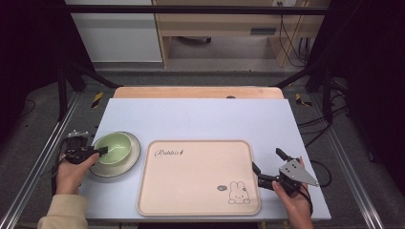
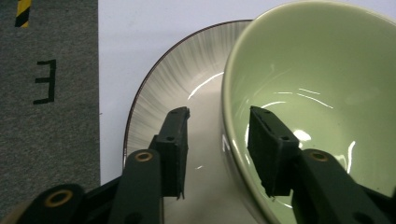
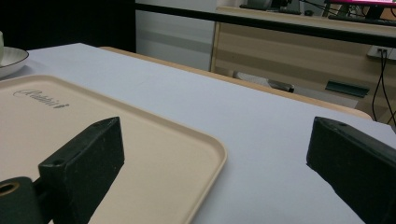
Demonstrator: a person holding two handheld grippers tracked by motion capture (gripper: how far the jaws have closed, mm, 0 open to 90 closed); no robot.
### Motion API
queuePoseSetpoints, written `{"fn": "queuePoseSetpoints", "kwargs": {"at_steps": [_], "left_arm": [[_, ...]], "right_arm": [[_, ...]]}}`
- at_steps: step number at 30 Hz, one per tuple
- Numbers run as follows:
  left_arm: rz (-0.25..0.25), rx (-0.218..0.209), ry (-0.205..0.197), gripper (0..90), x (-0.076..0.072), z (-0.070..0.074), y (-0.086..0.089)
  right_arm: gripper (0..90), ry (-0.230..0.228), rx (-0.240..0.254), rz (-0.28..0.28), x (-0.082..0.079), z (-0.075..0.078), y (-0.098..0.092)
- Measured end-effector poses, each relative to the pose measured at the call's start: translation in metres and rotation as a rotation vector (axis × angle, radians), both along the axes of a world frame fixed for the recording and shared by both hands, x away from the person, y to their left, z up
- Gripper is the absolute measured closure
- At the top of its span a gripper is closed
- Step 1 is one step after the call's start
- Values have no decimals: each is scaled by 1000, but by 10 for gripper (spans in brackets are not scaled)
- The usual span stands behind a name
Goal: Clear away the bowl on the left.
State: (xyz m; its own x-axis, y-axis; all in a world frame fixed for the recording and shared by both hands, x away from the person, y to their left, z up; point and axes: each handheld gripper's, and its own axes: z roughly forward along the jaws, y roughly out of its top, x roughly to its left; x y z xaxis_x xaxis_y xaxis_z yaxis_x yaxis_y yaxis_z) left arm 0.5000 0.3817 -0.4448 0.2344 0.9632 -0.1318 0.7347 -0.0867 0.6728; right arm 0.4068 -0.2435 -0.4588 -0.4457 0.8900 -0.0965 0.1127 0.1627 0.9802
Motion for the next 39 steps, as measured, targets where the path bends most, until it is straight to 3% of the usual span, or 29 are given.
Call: {"fn": "queuePoseSetpoints", "kwargs": {"at_steps": [6,15,23,29,34,39], "left_arm": [[-10,-49,-7,739,0,-1,0],[19,-62,-23,817,-1,0,1],[29,-65,-78,825,-4,2,-1],[39,-104,-117,823,-6,6,1],[40,-114,-112,821,-8,6,4],[44,-173,-119,821,-8,7,8]], "right_arm": [[43,3,4,0,0,0,0],[43,10,-3,4,1,-1,1],[43,5,0,5,0,0,0],[45,8,-5,5,0,-1,1],[46,8,-6,6,0,0,2],[47,8,-3,5,0,0,2]]}}
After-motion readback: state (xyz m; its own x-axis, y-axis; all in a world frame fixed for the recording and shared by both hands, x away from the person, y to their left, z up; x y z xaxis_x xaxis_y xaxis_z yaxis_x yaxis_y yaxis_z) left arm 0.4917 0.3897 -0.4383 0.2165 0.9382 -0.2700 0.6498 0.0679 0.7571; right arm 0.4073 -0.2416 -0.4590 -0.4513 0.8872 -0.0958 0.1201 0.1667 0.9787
